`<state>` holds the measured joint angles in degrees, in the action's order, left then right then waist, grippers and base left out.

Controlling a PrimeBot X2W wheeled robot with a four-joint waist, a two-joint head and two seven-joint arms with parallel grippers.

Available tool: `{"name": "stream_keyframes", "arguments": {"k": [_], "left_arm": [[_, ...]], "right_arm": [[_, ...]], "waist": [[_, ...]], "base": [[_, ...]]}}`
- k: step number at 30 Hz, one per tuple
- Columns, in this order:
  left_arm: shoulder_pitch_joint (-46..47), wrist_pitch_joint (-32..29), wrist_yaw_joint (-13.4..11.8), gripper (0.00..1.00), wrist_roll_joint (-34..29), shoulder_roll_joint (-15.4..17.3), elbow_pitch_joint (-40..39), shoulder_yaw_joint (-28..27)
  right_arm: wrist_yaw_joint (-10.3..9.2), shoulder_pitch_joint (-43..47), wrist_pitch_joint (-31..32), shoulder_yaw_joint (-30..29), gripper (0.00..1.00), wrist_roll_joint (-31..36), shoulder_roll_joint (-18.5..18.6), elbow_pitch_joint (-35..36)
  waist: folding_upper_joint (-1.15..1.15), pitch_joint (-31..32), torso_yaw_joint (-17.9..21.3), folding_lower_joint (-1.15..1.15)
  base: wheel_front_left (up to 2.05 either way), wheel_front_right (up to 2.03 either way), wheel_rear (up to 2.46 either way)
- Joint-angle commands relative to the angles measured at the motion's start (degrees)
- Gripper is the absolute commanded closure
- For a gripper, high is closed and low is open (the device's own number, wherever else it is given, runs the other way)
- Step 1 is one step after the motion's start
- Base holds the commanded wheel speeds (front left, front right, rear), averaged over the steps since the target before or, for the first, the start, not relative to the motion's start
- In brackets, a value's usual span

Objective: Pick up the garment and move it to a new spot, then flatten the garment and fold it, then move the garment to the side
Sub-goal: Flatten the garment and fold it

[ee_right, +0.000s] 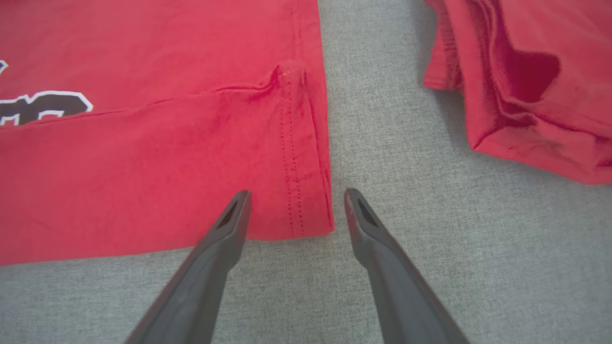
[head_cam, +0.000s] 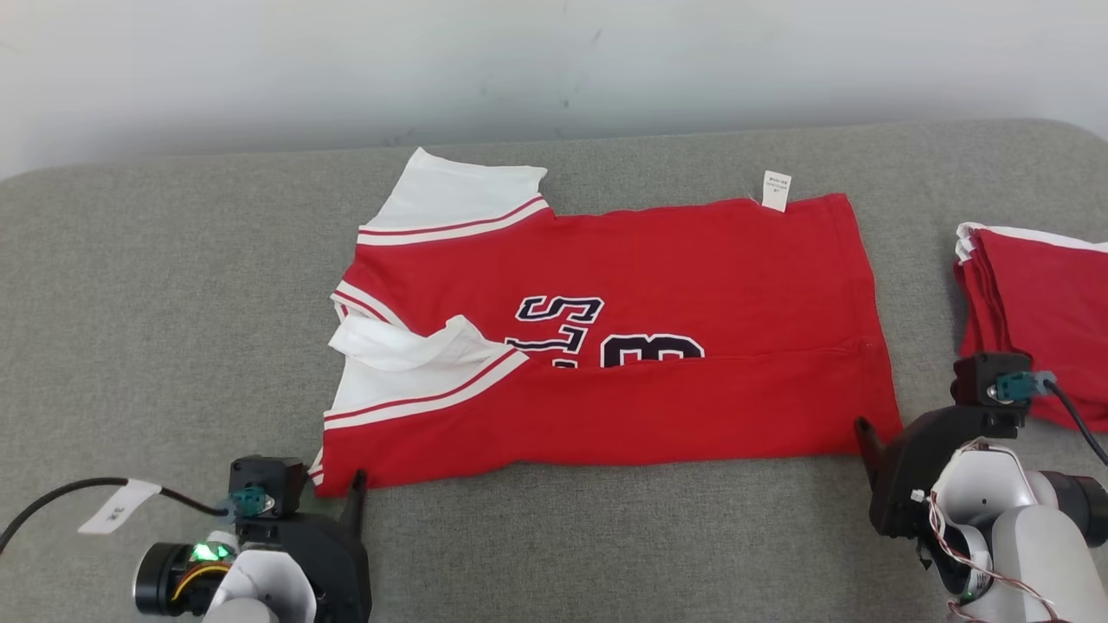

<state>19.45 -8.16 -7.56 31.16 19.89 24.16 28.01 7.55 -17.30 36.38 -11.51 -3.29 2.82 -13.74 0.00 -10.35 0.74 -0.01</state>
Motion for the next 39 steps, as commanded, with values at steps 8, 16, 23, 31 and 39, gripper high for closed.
{"name": "stream_keyframes", "arguments": {"k": [8, 16, 23, 31, 39], "left_arm": [[1.5, -0.6, 0.4, 1.00, 0.4, -0.5, 0.8, 0.8], [1.7, -0.2, 0.5, 1.00, 0.7, -0.5, 1.0, 0.8], [1.8, 0.4, 0.3, 1.00, 1.1, -0.4, 0.9, 0.9], [-2.7, 2.4, -0.8, 1.00, 3.0, 0.0, -2.0, -0.8], [-9.7, 1.9, -2.7, 1.00, 4.4, 1.3, -8.4, -1.0]], "right_arm": [[-0.15, -2.6, 5.2, -0.4, 0.00, 0.9, 0.0, -1.4], [-0.15, -1.8, 5.8, -1.2, 0.59, 0.1, 0.0, -2.0], [-0.15, -1.2, 3.9, -1.5, 1.00, -0.8, 0.0, -2.0], [-0.15, 2.9, 1.1, -1.5, 1.00, -3.2, 0.0, -0.4], [-0.15, 10.0, 2.1, -3.1, 1.00, -6.9, 0.0, 4.0]], "waist": [[0.00, -1.2, -0.5, 0.01], [0.00, -1.5, -0.7, 0.01], [0.00, -1.1, -0.4, 0.01], [0.00, 2.1, -0.4, 0.01], [0.00, 5.7, -1.4, 0.01]], "base": [[0.00, 0.00, 0.00], [0.00, 0.00, 0.00], [0.00, 0.00, 0.00], [0.00, 0.00, 0.00], [0.00, 0.00, 0.00]]}}
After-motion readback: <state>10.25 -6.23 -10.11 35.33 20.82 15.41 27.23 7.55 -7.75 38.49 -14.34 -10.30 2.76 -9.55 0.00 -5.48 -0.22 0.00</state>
